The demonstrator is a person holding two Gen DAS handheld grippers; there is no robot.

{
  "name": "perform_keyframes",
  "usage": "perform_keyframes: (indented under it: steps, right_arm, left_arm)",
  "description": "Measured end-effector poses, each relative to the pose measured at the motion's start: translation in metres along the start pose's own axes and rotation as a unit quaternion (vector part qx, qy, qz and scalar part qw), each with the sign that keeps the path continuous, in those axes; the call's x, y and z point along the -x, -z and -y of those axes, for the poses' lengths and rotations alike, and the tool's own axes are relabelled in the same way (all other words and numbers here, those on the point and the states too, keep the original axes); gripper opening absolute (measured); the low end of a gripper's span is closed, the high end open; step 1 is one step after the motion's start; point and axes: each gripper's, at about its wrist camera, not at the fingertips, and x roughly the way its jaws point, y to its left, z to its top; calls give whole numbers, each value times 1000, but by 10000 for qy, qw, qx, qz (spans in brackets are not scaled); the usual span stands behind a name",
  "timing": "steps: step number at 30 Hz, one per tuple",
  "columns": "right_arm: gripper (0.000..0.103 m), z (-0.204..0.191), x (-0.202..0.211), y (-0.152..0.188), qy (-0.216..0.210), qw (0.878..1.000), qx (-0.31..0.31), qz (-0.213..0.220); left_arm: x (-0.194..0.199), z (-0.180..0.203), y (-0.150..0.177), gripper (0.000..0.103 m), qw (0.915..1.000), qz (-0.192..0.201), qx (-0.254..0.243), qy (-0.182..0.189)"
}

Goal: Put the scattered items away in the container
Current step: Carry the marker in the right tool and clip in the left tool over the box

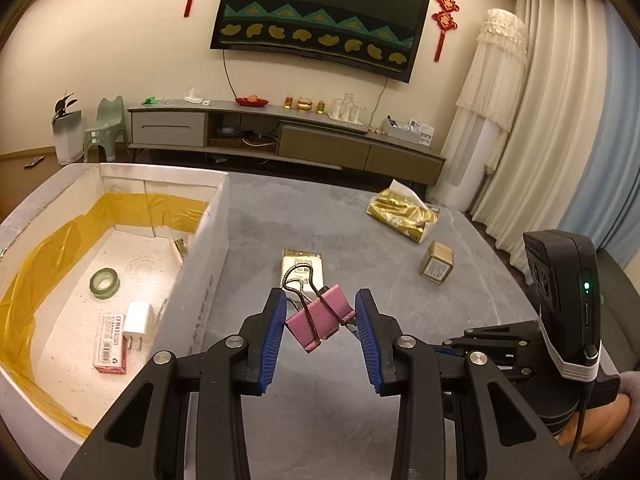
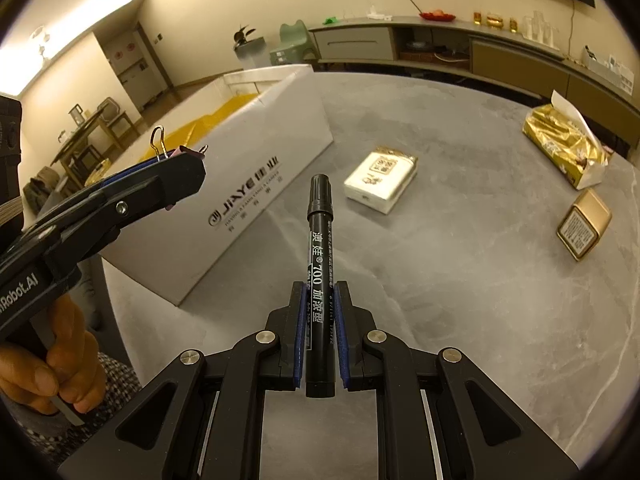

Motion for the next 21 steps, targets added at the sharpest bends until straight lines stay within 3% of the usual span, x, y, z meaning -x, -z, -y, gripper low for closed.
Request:
perform_keyframes:
  steps: [21]
  right_arm:
    - [14,-32,18,-26,-66,9993,84,361]
  left_arm:
    - [44,-43,-30,37,9970,613,465,10]
